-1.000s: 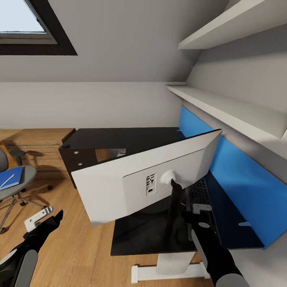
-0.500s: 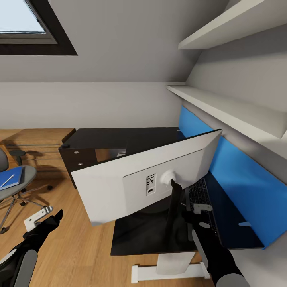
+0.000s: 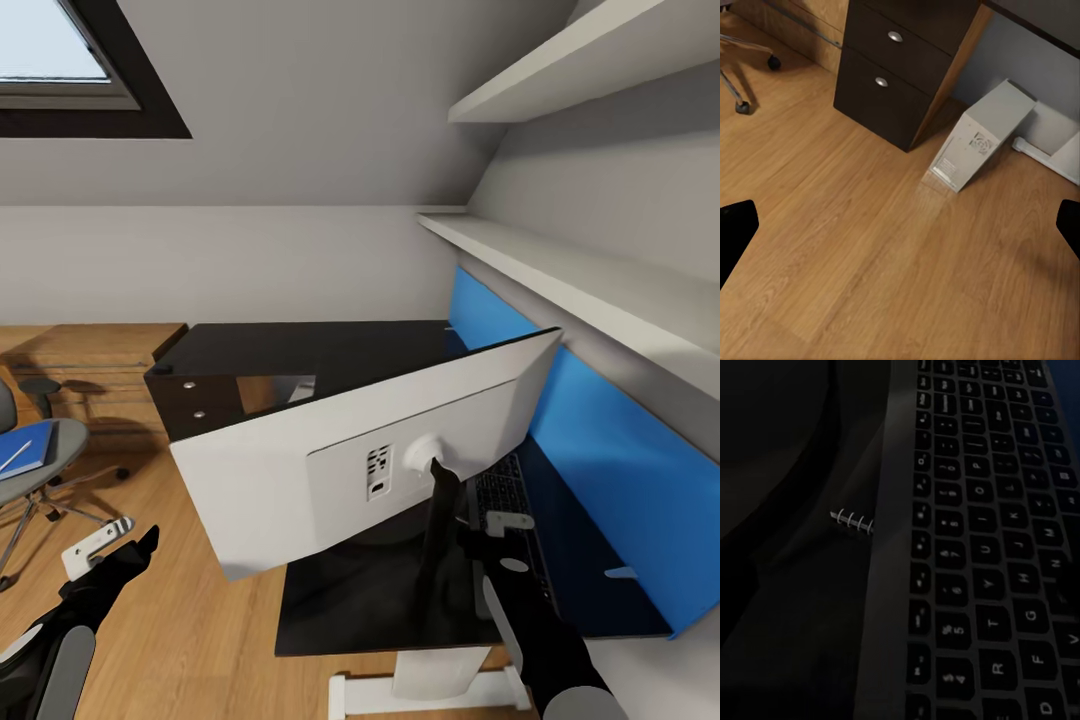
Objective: In the bedroom, organize the workspace by keeping the computer under the desk, ensuring the monitor is on the desk, placing the keyboard on the desk next to the monitor, placing the mouse on the desk next to the keyboard, moving the folder from the swivel chair onto the desk next to the mouse, stacking the notebook on top of the folder with the pen on top of the notebook, and positioning the swivel chair next to the desk.
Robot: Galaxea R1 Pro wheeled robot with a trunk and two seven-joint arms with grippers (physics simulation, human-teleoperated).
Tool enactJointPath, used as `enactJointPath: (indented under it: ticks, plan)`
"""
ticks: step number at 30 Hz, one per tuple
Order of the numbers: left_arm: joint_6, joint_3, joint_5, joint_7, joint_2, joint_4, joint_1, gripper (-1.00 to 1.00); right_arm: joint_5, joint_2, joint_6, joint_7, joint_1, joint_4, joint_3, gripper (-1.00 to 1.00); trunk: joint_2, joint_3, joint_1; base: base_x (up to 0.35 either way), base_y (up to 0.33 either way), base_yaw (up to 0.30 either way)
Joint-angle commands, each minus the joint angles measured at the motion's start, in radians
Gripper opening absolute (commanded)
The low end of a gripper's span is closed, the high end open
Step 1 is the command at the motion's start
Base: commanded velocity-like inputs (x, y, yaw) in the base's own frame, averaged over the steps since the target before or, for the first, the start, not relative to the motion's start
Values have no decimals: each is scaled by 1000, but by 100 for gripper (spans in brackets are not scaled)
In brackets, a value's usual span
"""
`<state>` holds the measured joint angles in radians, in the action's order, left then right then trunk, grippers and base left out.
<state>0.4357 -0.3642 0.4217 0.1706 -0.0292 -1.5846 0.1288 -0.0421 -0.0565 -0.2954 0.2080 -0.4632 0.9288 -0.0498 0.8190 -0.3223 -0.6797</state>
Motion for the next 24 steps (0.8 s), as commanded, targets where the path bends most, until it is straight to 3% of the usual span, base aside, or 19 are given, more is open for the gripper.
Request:
enactJointPath:
  ticks: [1, 8, 17, 24]
  plan:
    - [5, 1, 11, 7, 0, -2, 1, 100, -5, -1, -7, 1, 0, 1, -2, 100, 1, -1, 0, 40, 0, 0]
    - [5, 1, 10, 7, 0, -2, 1, 100, -6, 0, -3, 1, 0, -12, -2, 100, 1, -1, 0, 17, 0, 0]
    - [5, 1, 10, 7, 0, -2, 1, 100, -9, 1, 88, 3, -1, -73, -1, 100, 1, -1, 0, 2, 0, 0]
    - [5, 1, 10, 7, 0, -1, 1, 100, -11, 1, 106, 5, -2, -80, 0, 100, 1, -1, 0, 0, 0, 0]
